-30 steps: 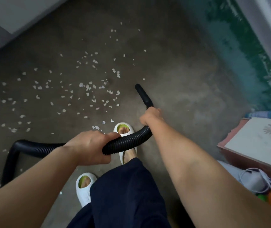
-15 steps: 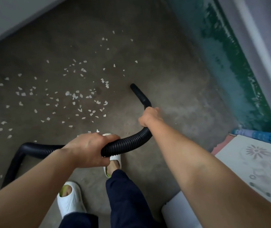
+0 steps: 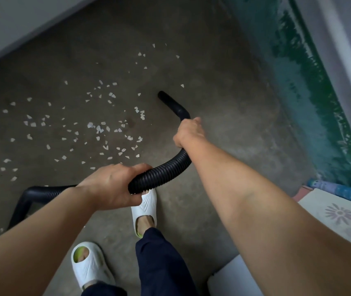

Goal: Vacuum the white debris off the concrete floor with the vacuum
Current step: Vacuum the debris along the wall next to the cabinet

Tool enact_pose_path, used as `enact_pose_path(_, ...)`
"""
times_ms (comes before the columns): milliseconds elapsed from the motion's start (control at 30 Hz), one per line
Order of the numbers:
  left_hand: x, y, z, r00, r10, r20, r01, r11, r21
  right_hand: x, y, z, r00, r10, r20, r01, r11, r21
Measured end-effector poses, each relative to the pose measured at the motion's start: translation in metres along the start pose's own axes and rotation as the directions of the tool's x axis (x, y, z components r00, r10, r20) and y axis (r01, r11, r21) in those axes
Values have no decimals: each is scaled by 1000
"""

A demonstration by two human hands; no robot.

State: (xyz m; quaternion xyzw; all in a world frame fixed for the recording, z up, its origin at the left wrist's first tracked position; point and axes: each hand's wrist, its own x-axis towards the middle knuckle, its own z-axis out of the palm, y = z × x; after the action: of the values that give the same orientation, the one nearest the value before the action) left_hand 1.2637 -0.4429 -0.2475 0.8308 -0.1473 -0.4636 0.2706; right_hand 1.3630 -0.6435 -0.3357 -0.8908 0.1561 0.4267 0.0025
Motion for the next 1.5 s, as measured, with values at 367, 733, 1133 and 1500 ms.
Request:
enact_pose_path(367,17,8,-16,998,28,-49,-25,998,56,13,24,-13,985,175,2,-174,977,124)
enact_pose_path(733,41,6,-37,992,26,-125,-26,1000,-1,45,10,-52,983,155,-99,-140,979,146)
enact_pose_path(1133,67,-28,-51,966,-15,-257,7,999,-33,80,-43,-75,981,102,-163,-85,991,106)
enact_pose_path(1500,41,-46,-49,967,-39,-250,16,996,-90,66,-84,-67,989,-27,-146,26,1000,-11)
